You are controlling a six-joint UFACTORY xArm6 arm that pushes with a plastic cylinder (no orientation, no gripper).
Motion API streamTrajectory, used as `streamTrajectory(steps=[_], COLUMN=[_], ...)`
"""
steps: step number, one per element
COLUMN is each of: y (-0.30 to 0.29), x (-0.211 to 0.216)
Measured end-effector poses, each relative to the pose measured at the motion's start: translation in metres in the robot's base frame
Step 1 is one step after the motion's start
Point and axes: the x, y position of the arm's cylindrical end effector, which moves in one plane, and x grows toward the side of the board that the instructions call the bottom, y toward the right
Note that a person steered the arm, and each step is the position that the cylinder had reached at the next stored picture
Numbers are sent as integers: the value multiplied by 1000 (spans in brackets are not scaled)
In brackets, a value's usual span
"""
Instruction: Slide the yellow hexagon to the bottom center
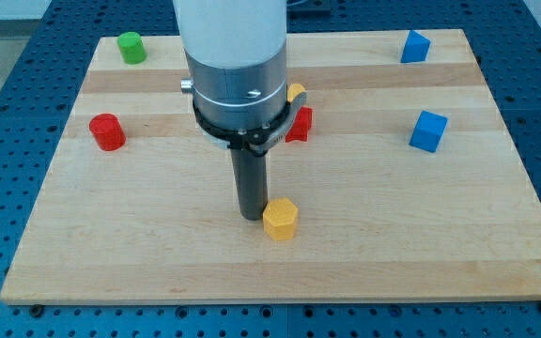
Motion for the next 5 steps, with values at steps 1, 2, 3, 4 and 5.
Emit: streamTrajectory(steps=[1,2,3,4,5], y=[8,36,70,72,69], x=[-9,-44,-45,-29,-28])
